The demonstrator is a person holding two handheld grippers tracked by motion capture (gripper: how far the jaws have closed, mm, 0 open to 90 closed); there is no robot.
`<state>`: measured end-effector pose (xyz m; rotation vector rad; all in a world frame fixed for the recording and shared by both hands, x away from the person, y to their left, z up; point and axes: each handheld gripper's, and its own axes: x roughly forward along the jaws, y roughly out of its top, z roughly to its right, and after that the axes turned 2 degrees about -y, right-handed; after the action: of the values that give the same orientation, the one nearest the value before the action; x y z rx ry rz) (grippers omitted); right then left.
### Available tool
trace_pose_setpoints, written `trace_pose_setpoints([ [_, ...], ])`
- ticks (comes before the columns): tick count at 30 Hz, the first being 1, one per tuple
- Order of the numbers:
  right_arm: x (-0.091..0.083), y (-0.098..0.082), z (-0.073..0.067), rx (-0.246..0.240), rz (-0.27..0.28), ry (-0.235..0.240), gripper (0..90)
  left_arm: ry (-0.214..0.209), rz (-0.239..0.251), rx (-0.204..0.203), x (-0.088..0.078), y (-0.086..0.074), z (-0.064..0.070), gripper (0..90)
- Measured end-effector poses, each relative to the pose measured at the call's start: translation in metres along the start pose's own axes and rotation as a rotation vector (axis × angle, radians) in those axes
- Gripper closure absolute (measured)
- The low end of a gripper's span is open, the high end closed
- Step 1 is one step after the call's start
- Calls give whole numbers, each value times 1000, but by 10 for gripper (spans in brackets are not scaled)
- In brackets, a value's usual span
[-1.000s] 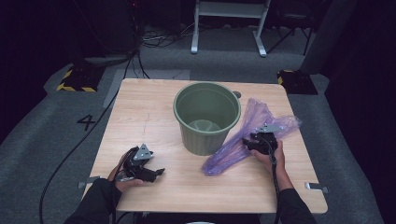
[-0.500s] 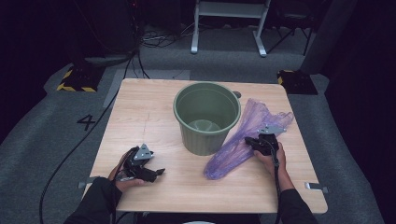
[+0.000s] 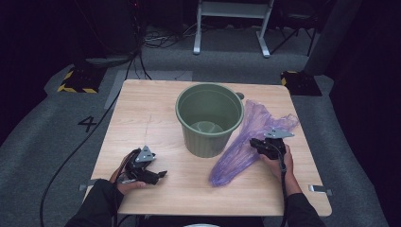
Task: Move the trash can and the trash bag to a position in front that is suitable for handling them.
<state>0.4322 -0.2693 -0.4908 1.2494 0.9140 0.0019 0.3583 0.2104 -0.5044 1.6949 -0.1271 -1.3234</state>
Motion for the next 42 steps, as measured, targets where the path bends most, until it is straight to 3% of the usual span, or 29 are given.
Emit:
trace_pose_setpoints([
  [1,0,1,-1,5,3,-14,503,0,0,0,0,0,0,148],
  [3,1,3,-3,1,-5,11,320,0,0,0,0,0,0,148],
  [6,2,7,-10,-32,19,29,196,0,0,0,0,0,0,148],
  [10,12,13,-19,-79,24,34,155,0,0,0,0,0,0,148],
  [14,28,10,-25,-121,-70,21,157,-1,0,0,0,0,0,148],
  [17,31,8,-26,-117,-87,32,155,-1,0,0,0,0,0,148],
  [19,30,8,-25,-100,-88,33,187,-1,0,0,0,0,0,148],
  [21,29,7,-22,-73,-84,71,319,-1,0,1,0,0,0,148],
  [26,27,6,-23,-72,-61,85,625,-2,0,1,0,0,0,148],
  [31,26,6,-22,-64,-54,84,820,-6,0,3,0,0,0,148],
  [34,26,6,-23,-77,-54,87,888,-6,0,4,0,0,0,148],
  [40,22,5,-21,-58,-19,86,900,-5,0,4,0,0,0,148],
  [42,15,7,-19,-53,16,82,900,-6,0,4,0,0,0,148],
])
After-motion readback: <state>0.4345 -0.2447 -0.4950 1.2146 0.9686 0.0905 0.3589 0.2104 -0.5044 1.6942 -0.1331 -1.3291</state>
